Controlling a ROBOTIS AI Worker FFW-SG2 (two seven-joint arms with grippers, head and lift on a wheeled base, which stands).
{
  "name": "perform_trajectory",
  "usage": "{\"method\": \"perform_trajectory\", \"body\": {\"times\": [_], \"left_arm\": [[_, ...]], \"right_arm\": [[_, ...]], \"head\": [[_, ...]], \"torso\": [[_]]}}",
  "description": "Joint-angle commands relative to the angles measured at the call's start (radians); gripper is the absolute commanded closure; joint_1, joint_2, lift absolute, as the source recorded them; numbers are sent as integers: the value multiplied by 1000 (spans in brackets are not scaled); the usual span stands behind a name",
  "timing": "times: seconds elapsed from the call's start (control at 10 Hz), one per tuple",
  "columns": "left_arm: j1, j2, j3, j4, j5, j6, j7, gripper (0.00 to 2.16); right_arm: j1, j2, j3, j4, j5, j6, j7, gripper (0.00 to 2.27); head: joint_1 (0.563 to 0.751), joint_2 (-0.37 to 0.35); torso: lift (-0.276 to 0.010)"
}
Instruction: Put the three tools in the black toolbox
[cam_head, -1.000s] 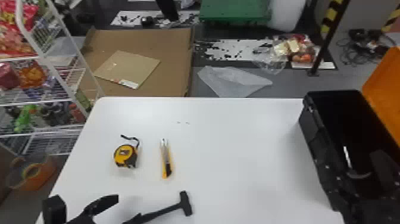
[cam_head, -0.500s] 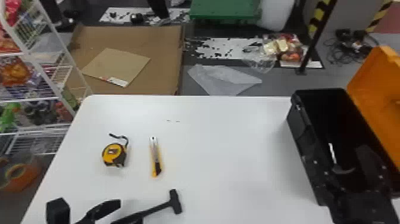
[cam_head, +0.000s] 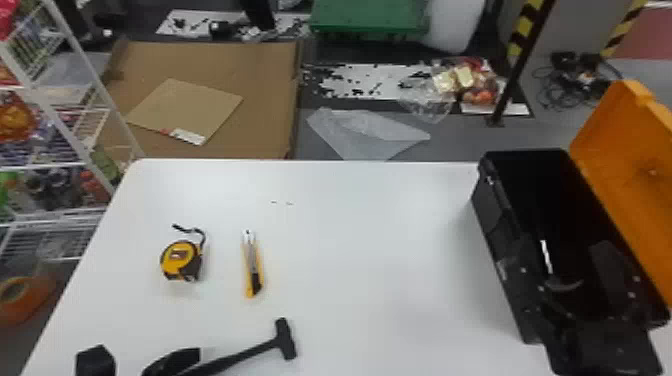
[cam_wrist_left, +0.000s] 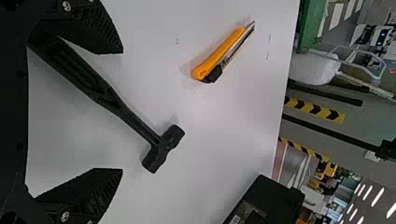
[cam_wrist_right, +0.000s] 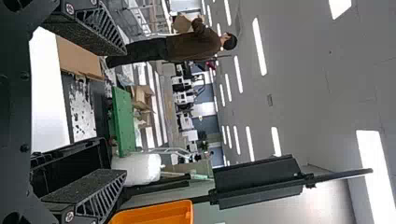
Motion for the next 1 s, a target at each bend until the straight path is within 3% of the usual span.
{"method": "perform_trajectory", "body": {"times": [0.0,0.6,0.9], "left_arm": [[8,-3,-18,8,4,-9,3,97],[53,-5,-50,-14,24,-12,0,97],[53,-3,-29,-40,29,-12,14,97]], "right_arm": [[2,1,0,-7,0,-2,0,100],[-1,17,6,-12,6,-5,0,100],[-4,20,4,-10,6,-2,0,100]], "head": [[695,0],[695,-56],[695,-56]], "torso": [[-55],[-55],[-55]]}}
